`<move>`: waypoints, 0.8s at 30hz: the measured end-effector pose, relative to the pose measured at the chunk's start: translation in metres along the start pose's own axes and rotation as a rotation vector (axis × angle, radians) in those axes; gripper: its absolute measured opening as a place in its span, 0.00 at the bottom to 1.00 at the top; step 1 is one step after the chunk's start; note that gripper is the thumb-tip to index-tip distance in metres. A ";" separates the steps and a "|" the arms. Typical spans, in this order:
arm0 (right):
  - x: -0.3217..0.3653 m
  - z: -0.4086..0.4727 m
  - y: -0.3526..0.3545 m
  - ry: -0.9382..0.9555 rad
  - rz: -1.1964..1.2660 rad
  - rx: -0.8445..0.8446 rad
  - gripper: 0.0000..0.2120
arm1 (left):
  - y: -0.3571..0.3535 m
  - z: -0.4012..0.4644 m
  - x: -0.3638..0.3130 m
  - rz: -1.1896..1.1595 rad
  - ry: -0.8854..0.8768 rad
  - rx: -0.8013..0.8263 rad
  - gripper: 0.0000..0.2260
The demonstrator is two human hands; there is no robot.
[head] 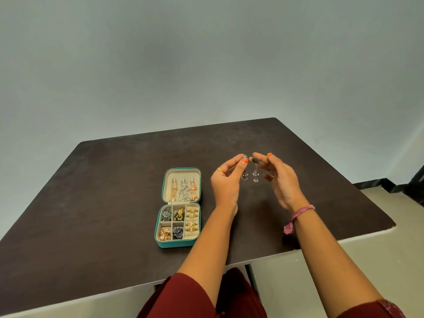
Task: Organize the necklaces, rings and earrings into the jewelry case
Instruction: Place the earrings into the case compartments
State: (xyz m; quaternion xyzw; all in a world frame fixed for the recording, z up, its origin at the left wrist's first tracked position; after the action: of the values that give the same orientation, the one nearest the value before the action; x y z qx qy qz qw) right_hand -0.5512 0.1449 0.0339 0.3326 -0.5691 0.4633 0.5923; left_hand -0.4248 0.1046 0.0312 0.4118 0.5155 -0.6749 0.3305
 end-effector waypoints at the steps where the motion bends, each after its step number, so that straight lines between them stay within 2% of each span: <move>1: 0.005 -0.002 -0.003 0.003 0.005 0.023 0.16 | 0.001 -0.001 -0.005 -0.017 -0.008 -0.004 0.07; 6: 0.030 -0.010 -0.021 0.056 -0.010 0.112 0.12 | 0.008 -0.006 -0.027 -0.088 -0.047 -0.007 0.07; 12: 0.047 -0.017 -0.041 0.147 0.007 0.065 0.12 | 0.014 -0.011 -0.050 -0.180 -0.087 0.024 0.08; 18: 0.057 -0.027 -0.055 0.153 -0.009 0.083 0.09 | 0.018 -0.016 -0.069 -0.173 -0.151 0.078 0.11; 24: 0.068 -0.037 -0.068 0.131 0.031 0.107 0.11 | 0.021 -0.022 -0.082 -0.241 -0.154 0.109 0.10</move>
State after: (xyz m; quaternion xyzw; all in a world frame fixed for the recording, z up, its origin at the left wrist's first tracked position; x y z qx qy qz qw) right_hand -0.4799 0.1671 0.1046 0.3240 -0.5086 0.5228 0.6025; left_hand -0.3655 0.1223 0.0928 0.3112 0.4970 -0.7663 0.2627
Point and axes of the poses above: each hand's wrist, its own z-axis towards the middle knuckle, its own y-axis out of the back of the hand, x = y × z, the point moved 3 cm from there along z, towards the middle knuckle, and after that the axes turned 5 degrees about x, right-handed, at the moved point
